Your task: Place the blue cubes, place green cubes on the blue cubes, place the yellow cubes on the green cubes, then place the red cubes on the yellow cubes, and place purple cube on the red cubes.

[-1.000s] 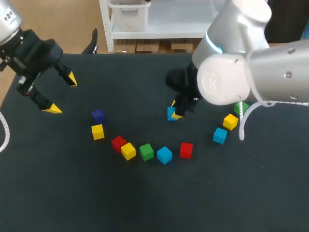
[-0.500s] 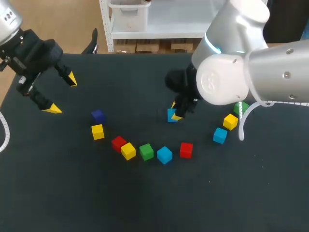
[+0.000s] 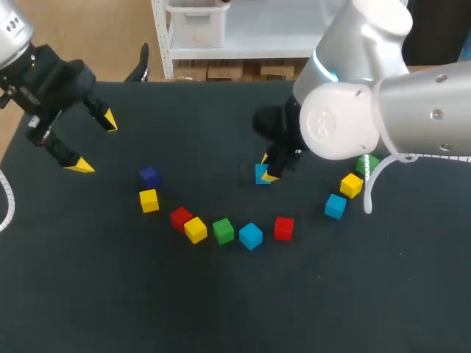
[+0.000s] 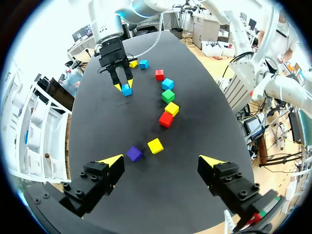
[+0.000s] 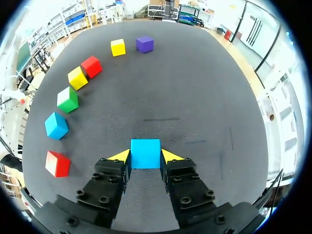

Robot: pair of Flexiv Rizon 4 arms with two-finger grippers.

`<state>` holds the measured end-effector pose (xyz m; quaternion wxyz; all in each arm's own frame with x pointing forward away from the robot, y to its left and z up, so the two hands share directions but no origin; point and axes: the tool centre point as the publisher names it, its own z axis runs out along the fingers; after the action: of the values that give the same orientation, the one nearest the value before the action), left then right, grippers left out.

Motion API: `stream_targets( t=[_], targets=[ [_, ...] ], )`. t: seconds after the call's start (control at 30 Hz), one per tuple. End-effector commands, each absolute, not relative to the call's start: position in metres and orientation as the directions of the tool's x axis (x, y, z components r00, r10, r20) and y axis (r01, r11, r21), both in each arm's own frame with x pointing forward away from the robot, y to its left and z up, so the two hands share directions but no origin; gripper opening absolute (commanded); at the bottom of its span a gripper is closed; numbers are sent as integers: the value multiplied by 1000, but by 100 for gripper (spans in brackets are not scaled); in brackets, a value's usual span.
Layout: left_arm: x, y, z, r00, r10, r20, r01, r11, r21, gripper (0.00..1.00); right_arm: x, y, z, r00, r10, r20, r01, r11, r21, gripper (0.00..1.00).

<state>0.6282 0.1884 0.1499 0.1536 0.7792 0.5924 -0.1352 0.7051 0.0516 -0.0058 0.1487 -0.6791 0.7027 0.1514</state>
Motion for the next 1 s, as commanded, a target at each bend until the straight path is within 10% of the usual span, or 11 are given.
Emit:
stream_targets(
  t=[0.03,1.0],
  targets=[
    [629,188,150,262,883,-390,965,-252,78,100,706,52,-6,-35,-908,-417,-999,32,14,0],
    [629,188,150,262,883,-390,965,-252,78,100,707,53,-10,-36,-909,-415,-999,30,22,15]
  ],
)
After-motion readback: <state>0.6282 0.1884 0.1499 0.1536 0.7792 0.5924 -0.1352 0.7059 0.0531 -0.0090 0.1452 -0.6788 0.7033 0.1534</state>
